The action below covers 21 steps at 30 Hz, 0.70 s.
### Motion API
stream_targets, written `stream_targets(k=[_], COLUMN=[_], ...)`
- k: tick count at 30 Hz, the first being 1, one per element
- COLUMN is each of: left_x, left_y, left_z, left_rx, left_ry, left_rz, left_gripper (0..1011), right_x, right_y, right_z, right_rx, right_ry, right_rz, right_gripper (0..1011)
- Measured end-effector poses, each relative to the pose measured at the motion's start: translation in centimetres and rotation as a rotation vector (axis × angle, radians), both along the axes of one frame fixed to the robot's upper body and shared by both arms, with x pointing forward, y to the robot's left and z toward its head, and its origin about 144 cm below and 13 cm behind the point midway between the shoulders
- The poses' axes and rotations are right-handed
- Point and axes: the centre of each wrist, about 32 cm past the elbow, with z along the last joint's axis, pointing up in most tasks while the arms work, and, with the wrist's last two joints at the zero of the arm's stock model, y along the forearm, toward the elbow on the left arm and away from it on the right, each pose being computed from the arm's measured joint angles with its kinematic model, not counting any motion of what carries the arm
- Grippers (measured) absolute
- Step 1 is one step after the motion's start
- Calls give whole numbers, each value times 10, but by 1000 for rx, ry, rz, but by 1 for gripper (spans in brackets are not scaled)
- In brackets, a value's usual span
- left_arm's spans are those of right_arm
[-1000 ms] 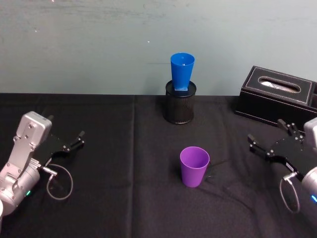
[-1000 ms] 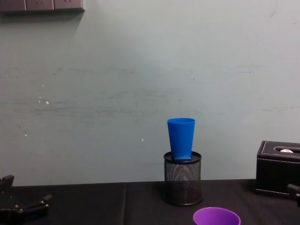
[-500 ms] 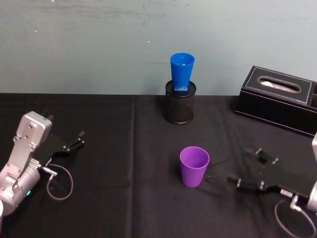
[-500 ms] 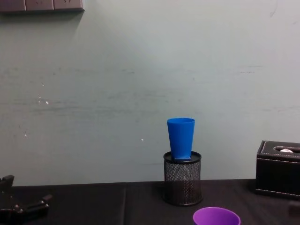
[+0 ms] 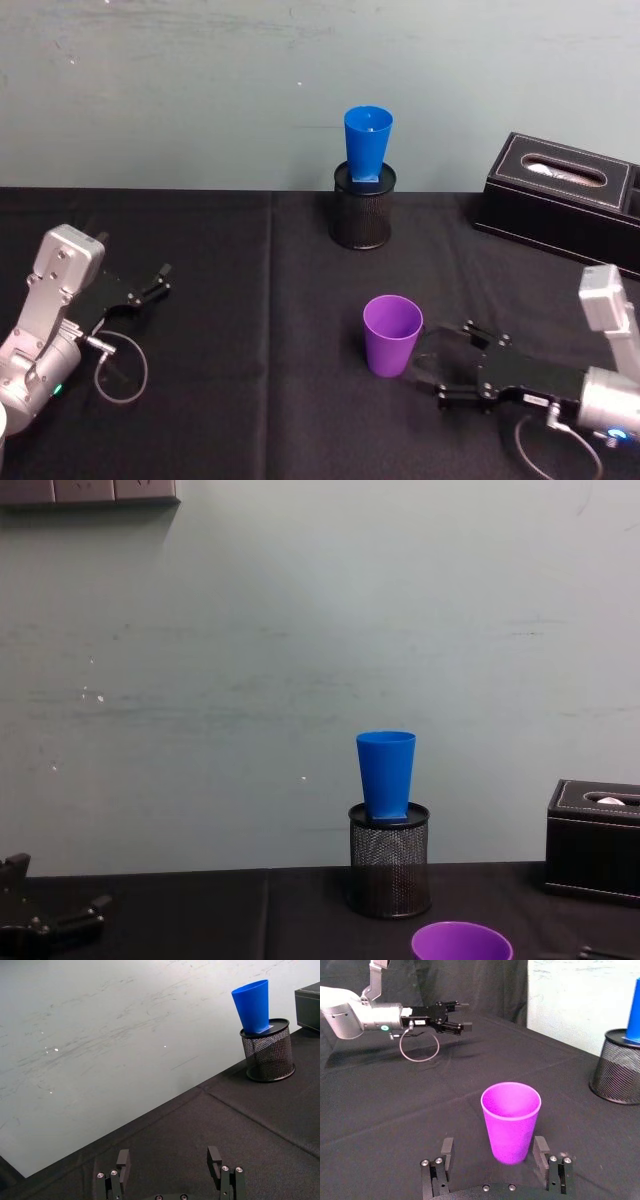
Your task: Pick up one cup with a gripper and tap it against the other cup.
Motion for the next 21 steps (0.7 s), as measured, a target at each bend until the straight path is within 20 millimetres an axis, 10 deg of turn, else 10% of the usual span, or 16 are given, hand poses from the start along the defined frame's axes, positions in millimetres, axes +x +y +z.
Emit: stream_targets(k=[21], left_x=[0], left_y=[0], left_z=[0], left_rx=[0], left_ry=[0], left_rz=[0], left_gripper=[1011], right_x=[41], right_y=[32], right_z=[-6], right_rx=[2], right_ry=[-31], right_rz=[13], right_gripper=[1003])
